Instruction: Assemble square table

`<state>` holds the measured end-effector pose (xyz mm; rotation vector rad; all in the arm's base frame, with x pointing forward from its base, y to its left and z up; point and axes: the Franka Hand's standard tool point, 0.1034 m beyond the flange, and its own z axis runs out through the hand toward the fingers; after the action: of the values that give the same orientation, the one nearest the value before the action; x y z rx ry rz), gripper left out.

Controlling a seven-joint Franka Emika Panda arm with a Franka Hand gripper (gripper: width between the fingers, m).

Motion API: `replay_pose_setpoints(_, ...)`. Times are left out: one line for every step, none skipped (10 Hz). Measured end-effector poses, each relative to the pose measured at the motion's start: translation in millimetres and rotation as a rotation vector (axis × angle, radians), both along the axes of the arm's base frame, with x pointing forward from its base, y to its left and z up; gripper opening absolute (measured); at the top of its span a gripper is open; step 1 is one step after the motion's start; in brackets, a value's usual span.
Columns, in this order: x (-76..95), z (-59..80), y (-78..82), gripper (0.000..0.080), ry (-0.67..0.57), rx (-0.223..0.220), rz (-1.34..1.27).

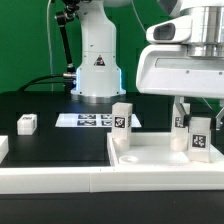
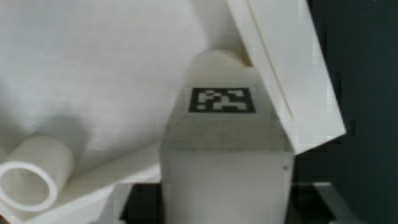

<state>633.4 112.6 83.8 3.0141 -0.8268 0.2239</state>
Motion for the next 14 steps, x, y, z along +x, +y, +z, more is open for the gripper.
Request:
replay_pose_setpoints(-0.2, -0.2, -2.8, 0.0288, -0.01, 0.032, -0.111)
replay_pose_setpoints(-1.9, -0.4, -6.3, 0.0288, -0.018, 0.078, -0.251)
replay_pose_setpoints(-3.0, -0.7, -6.2, 0.029, -0.015, 0.098, -0.377)
replay_pose_setpoints(-3.3, -1.1, -7.0, 0.029, -0.016, 0.113, -0.47)
replay_pose_setpoints(-3.6, -1.5, -7.4, 0.029, -0.015, 0.132, -0.572)
replay_pose_setpoints(-4.1, -1.8, -7.6, 0.029, -0.015, 0.146, -0.683)
replay_pose_setpoints(-4.5, -2.0, -7.6, 0.029, -0.016, 0.156, -0.768)
replay_pose_setpoints(-5.6, -2.0, -8.3, 0.029, -0.012, 0.172, -0.881)
replay_pose_setpoints(-6.2, -1.9, -8.5, 0.029, -0.002, 0.182, -0.968)
replay_pose_setpoints(-6.8, -1.7, -9.2, 0.029, 0.011, 0.192, -1.05)
replay_pose_setpoints(-7.0, -1.9, -10.0, 0.029, 0.02, 0.198, -1.118)
replay_pose_setpoints(-7.6, -2.0, -9.3, 0.029, 0.023, 0.203, -1.182)
replay_pose_setpoints(-8.0, -2.0, -9.4, 0.029, 0.025, 0.206, -1.225)
replay_pose_setpoints(-8.2, -2.1, -9.2, 0.029, 0.025, 0.209, -1.255)
